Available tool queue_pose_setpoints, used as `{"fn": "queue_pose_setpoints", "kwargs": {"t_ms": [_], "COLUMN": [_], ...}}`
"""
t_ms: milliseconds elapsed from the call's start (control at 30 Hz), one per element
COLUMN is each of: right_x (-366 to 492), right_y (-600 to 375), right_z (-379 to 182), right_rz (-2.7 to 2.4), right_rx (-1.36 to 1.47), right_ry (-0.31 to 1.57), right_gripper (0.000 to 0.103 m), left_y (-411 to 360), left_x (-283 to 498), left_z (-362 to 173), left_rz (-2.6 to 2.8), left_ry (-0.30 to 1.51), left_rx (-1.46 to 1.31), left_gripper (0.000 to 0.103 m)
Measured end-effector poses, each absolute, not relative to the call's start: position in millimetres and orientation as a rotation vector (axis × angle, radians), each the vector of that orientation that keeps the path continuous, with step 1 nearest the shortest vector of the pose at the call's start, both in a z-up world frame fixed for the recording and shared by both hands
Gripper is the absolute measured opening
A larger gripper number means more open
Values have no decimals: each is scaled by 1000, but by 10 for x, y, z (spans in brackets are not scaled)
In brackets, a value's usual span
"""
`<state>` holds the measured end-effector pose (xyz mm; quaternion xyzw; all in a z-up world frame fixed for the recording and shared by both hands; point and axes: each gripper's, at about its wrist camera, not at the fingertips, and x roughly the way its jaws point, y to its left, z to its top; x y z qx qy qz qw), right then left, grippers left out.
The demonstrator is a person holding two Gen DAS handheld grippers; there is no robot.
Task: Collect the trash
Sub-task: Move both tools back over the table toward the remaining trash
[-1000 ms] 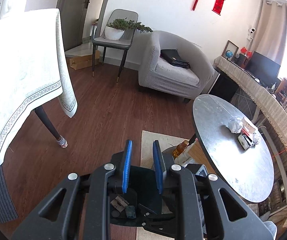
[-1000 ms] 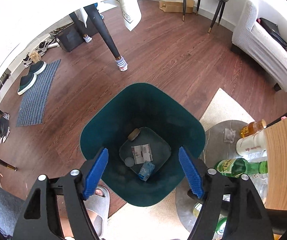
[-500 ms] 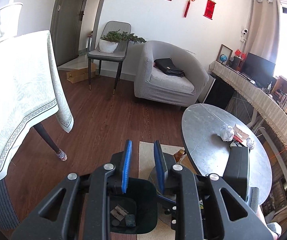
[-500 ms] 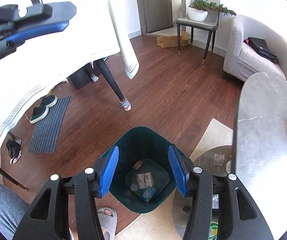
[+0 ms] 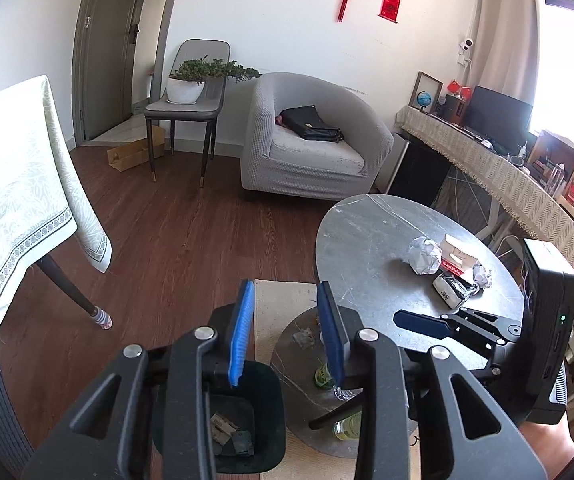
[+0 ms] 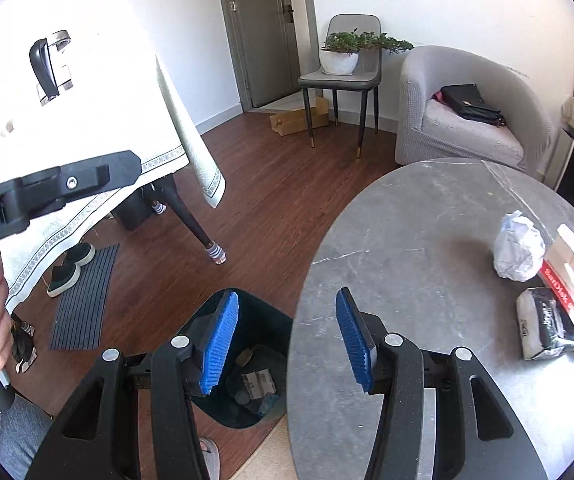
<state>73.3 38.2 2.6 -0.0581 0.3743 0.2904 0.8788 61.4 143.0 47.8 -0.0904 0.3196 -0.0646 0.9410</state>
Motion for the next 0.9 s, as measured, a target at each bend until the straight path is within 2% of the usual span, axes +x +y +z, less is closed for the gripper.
{"fn": "queue_pose_setpoints", "kwargs": {"t_ms": [567, 767, 900], "right_x": [795, 791, 783], "right_y": [-650, -1090, -1322], "right_z": [191, 302, 301], "right_rz": [458, 390, 355], "right_rx": [-42, 5, 40], "right_ry": [731, 705, 694], "right_gripper": [52, 52, 61], "left_y": [622, 369, 150], "left_x": [926, 1129, 1288], "left_z": [380, 379, 339], "left_rz": [-237, -274, -286], "left_ry": [686, 694, 700], "left_rx": [-125, -162, -138], "left_gripper": [44, 54, 58]}}
